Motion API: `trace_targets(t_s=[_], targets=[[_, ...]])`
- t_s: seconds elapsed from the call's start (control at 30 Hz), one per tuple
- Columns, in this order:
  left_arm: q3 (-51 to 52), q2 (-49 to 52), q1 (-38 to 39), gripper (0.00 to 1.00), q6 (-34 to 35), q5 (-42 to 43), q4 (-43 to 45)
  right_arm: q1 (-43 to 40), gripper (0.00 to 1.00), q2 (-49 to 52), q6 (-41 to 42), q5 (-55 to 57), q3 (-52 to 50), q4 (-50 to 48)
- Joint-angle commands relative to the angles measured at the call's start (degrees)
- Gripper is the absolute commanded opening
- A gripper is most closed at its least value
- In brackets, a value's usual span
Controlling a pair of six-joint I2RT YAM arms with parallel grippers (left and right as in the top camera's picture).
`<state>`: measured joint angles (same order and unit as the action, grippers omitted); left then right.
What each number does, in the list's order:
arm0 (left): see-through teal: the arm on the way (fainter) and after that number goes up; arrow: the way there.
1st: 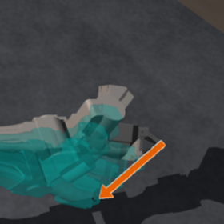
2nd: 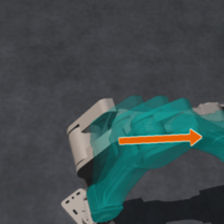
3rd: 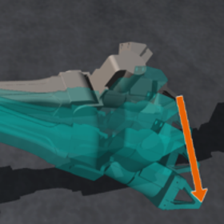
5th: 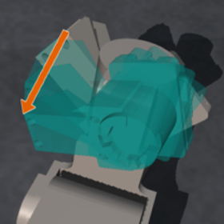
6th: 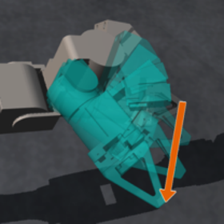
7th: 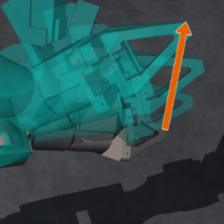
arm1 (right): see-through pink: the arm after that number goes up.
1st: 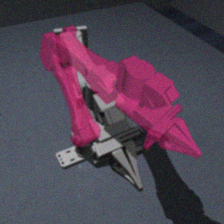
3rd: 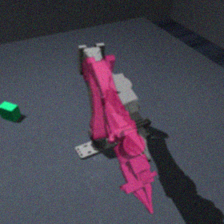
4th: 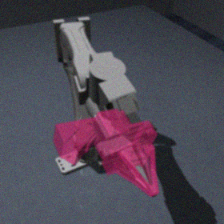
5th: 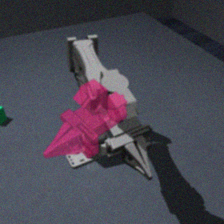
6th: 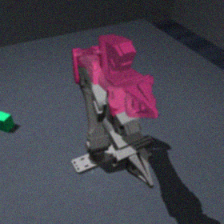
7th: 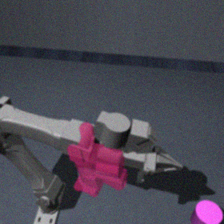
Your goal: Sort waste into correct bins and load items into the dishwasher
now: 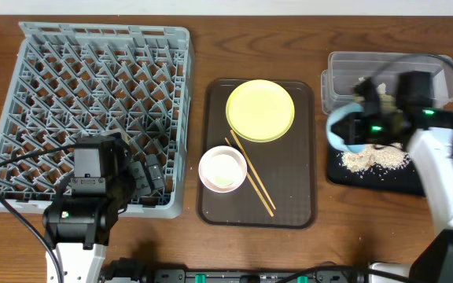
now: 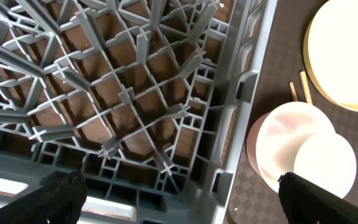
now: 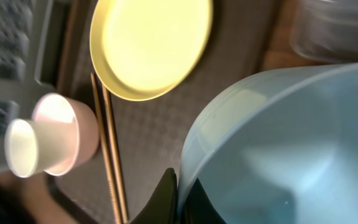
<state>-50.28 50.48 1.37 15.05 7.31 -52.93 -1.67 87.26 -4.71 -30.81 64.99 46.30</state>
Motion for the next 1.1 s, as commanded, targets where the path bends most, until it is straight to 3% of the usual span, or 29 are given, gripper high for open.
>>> trace_targets(t_s=[0.0,0.17,0.33,0.63,0.83,0.93,1.07], targets=[[-1.07,0.00,0.22,1.00,0.31,-0.70,-0.17,9.05,0.01,-1.05,0.85,13.14,2.25,-4.42],[-1.07,0.00,0.22,1.00,0.31,-0.70,-0.17,20.37,0.01,0.09,0.15,23.08,2.25,-14.78],[-1.07,0.00,0.22,1.00,0.31,-0.70,-0.17,28.76,0.01,4.15,-2.27,25.09,2.25,-22.64],[-1.07,0.00,0.22,1.00,0.31,-0.70,-0.17,35.06,0.01,15.50,-2.23,24.96,2.25,-28.15],[-1.07,0.00,0.22,1.00,0.31,-0.70,-0.17,36.09,0.02,17.94,-2.21,24.96,2.25,-28.50],[-1.07,0.00,0.22,1.00,0.31,-0.70,-0.17,36.09,0.22,17.05,-2.21,24.94,2.34,-28.35],[-1.07,0.00,0.22,1.00,0.31,-0.70,-0.17,36.09,0.40,13.81,-1.55,24.30,2.71,-26.60]])
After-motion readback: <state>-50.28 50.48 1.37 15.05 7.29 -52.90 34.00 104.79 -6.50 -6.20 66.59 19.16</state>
